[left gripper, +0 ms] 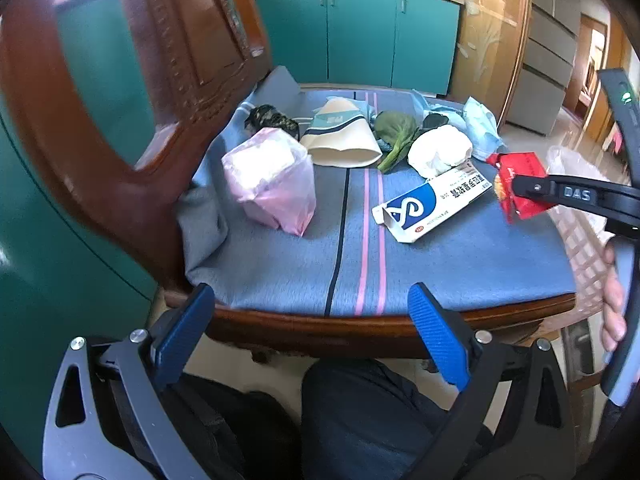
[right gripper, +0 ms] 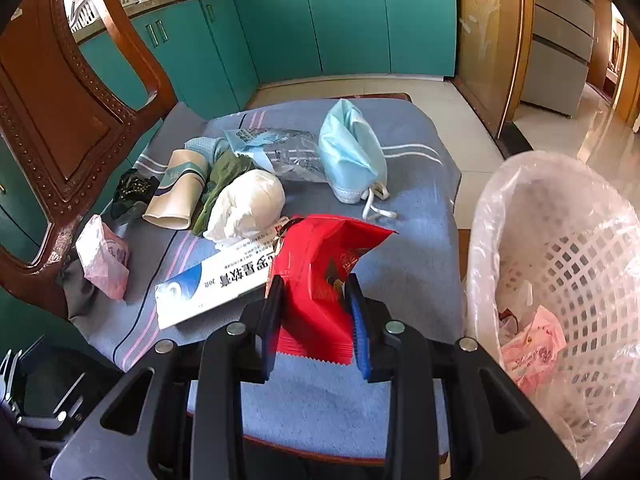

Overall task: Collect trash
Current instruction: 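Lift the red packet with the right tool while the left tool grasps the pink bag, then carry both items over the wastebasket and open both tools to drop them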

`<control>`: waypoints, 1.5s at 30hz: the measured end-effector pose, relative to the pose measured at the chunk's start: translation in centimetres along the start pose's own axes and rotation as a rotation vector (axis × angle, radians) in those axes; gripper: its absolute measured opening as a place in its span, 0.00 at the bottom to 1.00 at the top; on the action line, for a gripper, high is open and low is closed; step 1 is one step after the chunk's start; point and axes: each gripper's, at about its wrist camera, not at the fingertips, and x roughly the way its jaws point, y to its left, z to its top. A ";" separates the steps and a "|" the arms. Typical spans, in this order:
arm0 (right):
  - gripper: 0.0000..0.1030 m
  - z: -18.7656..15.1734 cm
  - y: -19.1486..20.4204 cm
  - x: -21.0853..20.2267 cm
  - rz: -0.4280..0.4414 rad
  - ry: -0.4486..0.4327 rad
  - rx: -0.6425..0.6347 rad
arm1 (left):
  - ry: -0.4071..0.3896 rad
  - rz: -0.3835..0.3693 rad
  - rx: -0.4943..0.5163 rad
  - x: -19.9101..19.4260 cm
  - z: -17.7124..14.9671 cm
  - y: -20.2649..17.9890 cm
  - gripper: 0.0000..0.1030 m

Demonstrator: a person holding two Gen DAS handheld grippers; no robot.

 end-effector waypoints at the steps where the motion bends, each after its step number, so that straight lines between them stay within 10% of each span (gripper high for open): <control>1: 0.30 -0.1 -0.1 0.0 0.003 0.002 0.001 | -0.005 0.005 0.009 0.4 0.3 -0.1 0.94; 20: 0.30 -0.8 0.1 -1.7 0.049 -0.033 -0.077 | 0.093 0.107 -0.027 9.7 9.2 0.3 0.93; 23: 0.30 -0.7 0.0 -1.6 0.057 -0.032 -0.076 | 0.086 0.140 0.009 10.0 9.2 0.1 0.72; 32: 0.30 -0.9 0.1 -2.1 0.062 -0.038 -0.081 | 0.054 0.046 -0.027 7.6 8.2 0.5 0.47; 45: 0.30 -0.6 -0.2 -4.8 0.060 -0.107 -0.081 | -0.081 -0.064 -0.051 0.5 8.5 -0.7 0.46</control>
